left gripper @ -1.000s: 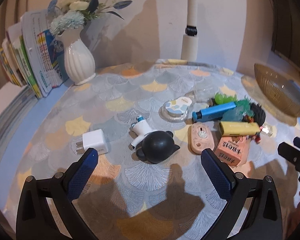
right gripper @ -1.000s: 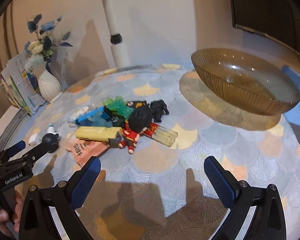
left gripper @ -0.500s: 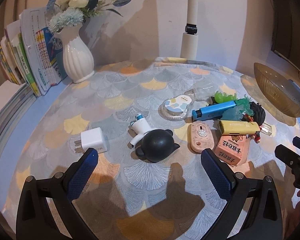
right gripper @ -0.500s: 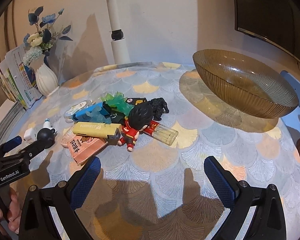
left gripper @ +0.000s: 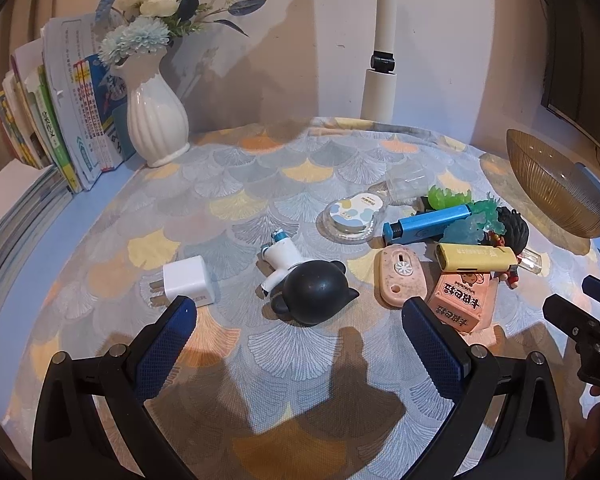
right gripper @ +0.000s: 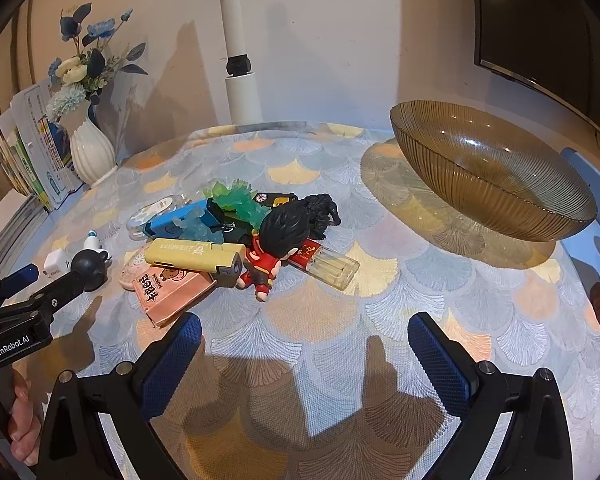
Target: Organize rigid objects
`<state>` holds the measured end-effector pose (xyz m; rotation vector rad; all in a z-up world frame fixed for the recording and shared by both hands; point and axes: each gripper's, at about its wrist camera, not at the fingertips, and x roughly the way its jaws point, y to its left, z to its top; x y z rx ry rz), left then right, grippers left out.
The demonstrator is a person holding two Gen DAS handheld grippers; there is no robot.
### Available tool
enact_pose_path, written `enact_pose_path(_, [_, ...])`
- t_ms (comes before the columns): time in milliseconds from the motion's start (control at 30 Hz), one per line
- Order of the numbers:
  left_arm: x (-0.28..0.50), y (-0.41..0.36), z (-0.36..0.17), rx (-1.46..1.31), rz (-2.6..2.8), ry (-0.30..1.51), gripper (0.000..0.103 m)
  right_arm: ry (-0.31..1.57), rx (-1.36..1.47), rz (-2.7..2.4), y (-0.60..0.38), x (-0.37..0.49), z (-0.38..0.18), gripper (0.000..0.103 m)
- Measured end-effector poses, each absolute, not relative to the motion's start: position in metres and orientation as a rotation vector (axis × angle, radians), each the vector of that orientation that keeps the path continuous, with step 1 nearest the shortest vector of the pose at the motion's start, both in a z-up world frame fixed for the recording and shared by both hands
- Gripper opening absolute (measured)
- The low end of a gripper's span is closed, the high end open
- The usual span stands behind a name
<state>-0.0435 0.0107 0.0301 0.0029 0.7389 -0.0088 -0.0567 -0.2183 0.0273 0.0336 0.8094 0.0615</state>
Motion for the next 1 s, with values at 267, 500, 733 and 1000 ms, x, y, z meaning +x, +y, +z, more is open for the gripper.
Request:
enact_pose_path(267, [-0.0419, 0.0085, 0.0289, 0.010, -0.012, 0.747, 0.102, 0.806, 0.042, 0.062, -0.2186, -0.0570, 0.0276, 0.103])
enact_pose_path(500, [-0.0395, 0.0084, 0.0264, 0.015, -0.003, 0.766, 0.102, 0.805, 0.043, 0.061, -0.2179, -0.0581, 0.0280, 0.103])
enact_pose_path(733, [-0.0407, 0.0090, 0.0275, 0.014, -0.005, 0.759, 0.102, 0.803, 0.046, 0.058, -0.2164, -0.0588, 0.0283, 0.103])
enact_pose_path(1000, [-0.0413, 0.0088, 0.0277, 0.014, -0.005, 0.758, 0.102, 0.804, 0.046, 0.058, -0.2166, -0.0586, 0.0281, 0.103])
